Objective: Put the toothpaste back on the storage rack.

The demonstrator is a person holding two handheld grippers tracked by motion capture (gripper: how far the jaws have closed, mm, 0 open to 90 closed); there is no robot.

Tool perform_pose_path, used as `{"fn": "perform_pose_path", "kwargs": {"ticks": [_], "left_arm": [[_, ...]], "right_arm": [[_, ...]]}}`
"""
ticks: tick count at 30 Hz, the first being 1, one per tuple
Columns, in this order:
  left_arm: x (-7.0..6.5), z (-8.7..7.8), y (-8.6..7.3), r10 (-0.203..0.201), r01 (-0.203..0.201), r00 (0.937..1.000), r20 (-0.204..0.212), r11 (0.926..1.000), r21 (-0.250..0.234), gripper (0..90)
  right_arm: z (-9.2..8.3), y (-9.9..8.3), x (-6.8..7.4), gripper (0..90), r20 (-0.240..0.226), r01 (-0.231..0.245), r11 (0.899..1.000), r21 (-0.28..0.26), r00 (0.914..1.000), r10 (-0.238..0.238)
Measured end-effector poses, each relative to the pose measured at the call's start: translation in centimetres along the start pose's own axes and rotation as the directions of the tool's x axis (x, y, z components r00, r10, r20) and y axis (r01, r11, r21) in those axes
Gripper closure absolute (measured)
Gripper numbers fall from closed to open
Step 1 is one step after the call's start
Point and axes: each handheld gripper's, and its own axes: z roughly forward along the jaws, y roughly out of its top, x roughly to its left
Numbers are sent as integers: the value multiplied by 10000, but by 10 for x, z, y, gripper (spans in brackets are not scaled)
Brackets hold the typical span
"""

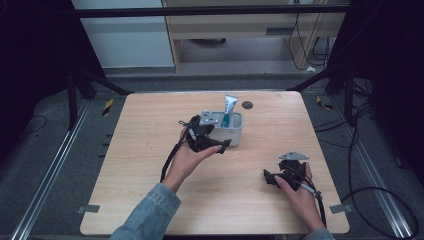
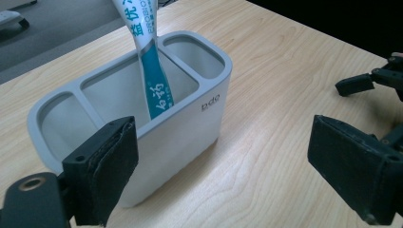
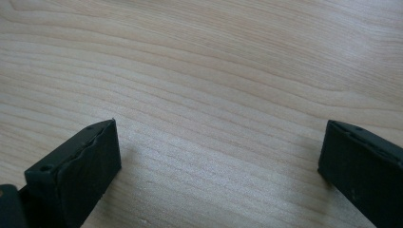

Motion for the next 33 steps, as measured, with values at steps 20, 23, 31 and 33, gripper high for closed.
{"fn": "perform_pose_path", "kwargs": {"ticks": [20,23,31,33], "left_arm": [[51,-52,-55,-959,1008,9891,-1117,9941,391,88],[58,-55,-58,-1047,1115,9874,-1190,9924,516,90],[63,-54,-79,-623,828,9883,-1391,9857,1469,92],[65,-54,-87,-717,921,9894,-1264,9823,1632,91]], "right_arm": [[0,0,0,5,4,-2,10000,-3,10000,2],[0,0,0,6,10,-3,10000,2,10000,3],[0,0,0,6,14,-2,10000,1,10000,2],[0,0,0,6,9,-3,10000,-5,10000,3]]}}
